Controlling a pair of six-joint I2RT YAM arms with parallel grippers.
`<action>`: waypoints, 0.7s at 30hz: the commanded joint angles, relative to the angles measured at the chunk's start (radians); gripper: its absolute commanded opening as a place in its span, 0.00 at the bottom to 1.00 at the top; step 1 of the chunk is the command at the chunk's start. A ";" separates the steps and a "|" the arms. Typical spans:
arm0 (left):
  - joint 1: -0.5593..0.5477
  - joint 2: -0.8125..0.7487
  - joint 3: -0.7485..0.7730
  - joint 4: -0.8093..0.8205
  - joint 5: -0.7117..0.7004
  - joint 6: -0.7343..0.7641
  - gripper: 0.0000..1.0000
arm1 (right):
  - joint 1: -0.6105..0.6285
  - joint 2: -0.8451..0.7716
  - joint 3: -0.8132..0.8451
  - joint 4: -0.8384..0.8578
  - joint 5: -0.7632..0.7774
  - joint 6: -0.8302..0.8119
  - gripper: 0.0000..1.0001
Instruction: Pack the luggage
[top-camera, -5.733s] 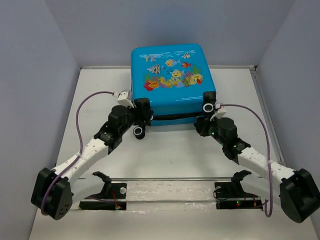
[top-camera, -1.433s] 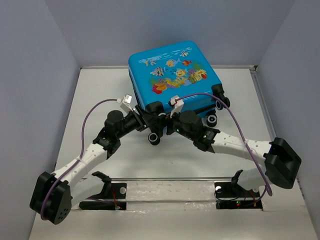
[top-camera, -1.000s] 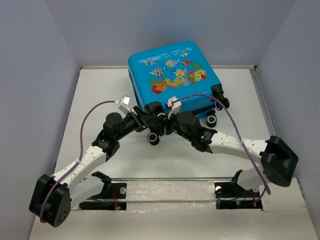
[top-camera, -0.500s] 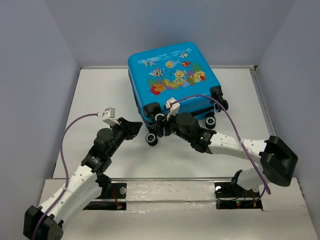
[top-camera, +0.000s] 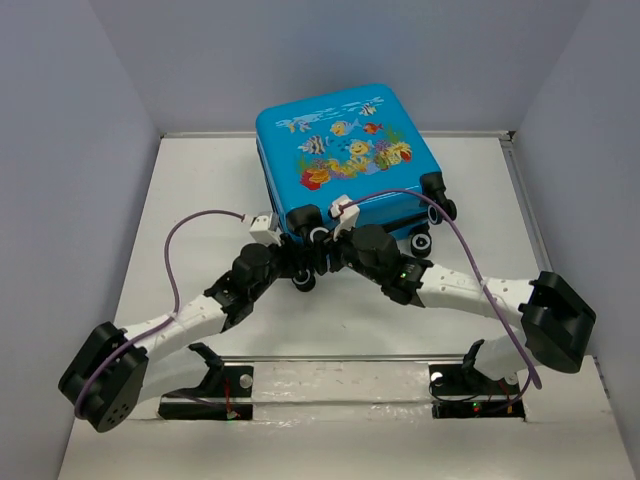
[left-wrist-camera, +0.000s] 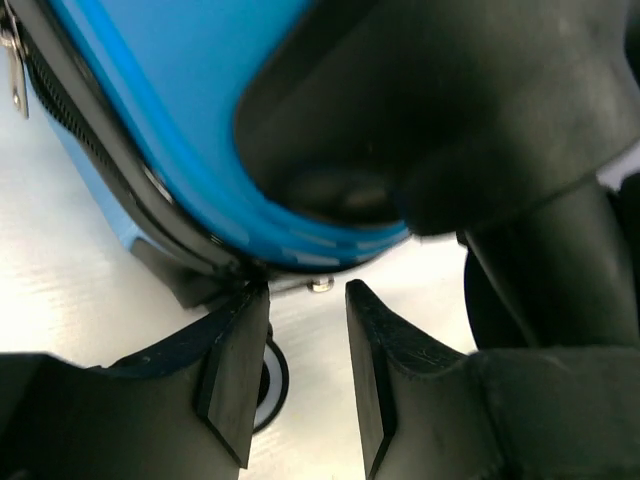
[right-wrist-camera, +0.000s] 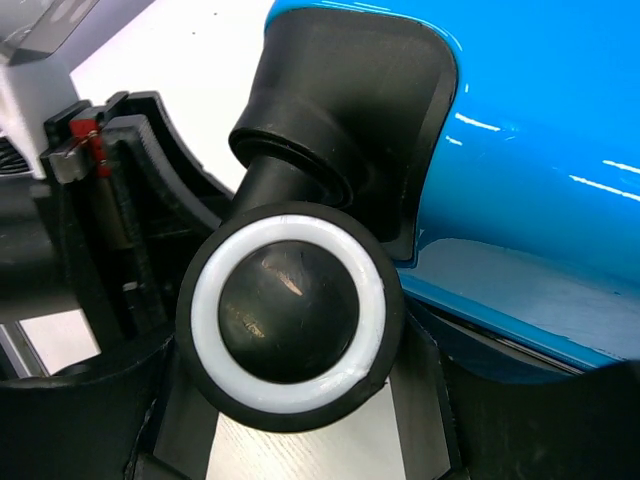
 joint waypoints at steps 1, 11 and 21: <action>-0.007 0.067 0.057 0.161 -0.084 0.049 0.48 | -0.022 -0.029 0.066 0.096 0.022 -0.013 0.07; -0.044 0.127 0.078 0.230 -0.236 0.046 0.17 | 0.008 -0.013 0.073 0.100 0.014 -0.018 0.07; -0.047 0.059 0.069 0.090 -0.424 0.077 0.06 | 0.018 -0.066 0.010 0.104 0.083 -0.001 0.07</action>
